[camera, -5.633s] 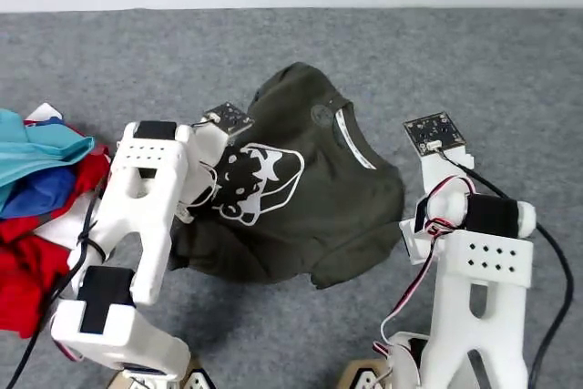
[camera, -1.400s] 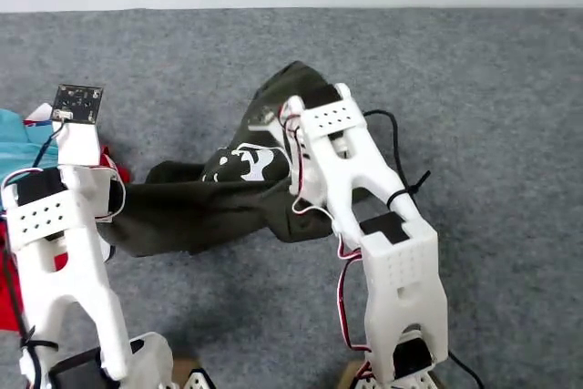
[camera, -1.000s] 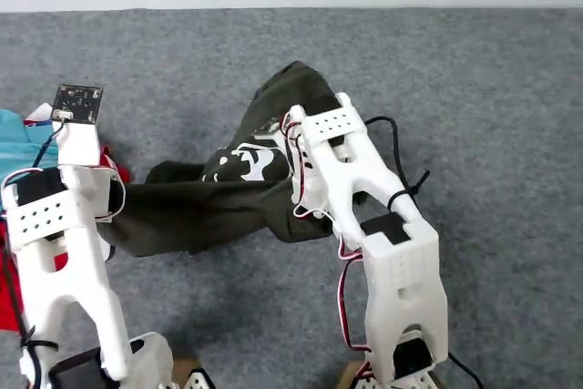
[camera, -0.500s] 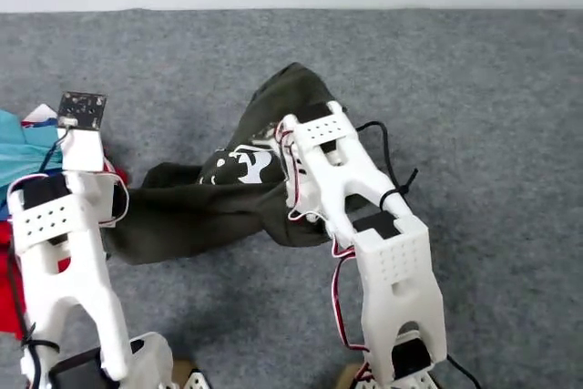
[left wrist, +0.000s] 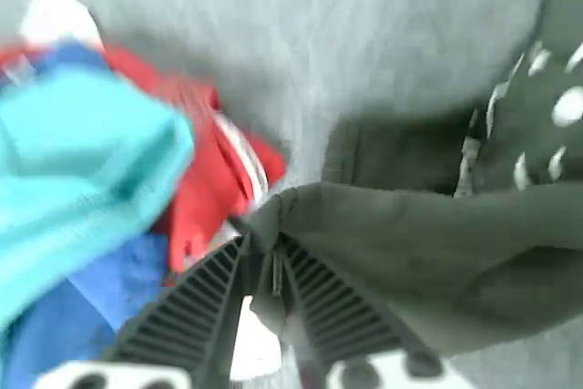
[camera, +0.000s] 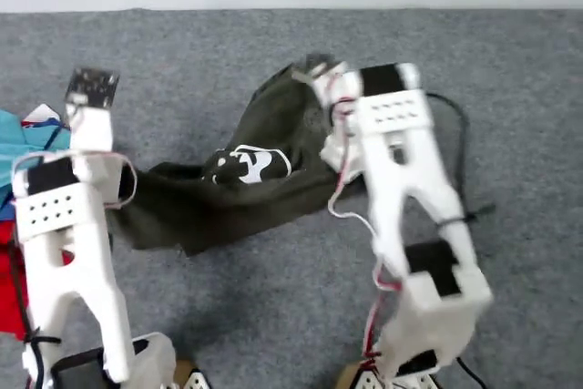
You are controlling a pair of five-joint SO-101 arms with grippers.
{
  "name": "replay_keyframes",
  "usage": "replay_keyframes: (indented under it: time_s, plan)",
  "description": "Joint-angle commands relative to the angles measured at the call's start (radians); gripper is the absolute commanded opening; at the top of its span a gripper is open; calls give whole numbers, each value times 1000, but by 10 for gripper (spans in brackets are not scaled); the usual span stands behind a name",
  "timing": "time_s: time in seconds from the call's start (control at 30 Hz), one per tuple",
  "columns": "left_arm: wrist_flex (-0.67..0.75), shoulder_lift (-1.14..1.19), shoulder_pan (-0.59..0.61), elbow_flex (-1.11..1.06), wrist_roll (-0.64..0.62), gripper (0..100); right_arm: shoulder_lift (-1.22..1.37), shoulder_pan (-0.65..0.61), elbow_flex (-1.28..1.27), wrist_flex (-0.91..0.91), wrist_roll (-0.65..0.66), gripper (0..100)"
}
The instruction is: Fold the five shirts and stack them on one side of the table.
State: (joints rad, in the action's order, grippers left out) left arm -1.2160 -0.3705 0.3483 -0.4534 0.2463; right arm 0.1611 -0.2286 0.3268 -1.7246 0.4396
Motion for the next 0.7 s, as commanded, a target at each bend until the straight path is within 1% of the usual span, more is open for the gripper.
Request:
replay_keyframes:
  time_s: [0.0,0.07,0.33,0.5,0.67]
  plan:
    - [-46,-38,-43,208,-60,5,-272,74,9,35,15,9]
    - [-51,-38,-66,302,-80,5,-374,105,9,65,20,10]
    - [-61,-40,-181,644,-92,5,-690,222,9,248,17,10]
    - [-87,-40,-190,929,-178,6,-848,312,9,346,20,10]
    - [-87,-40,-190,1122,-183,6,-972,375,9,372,21,10]
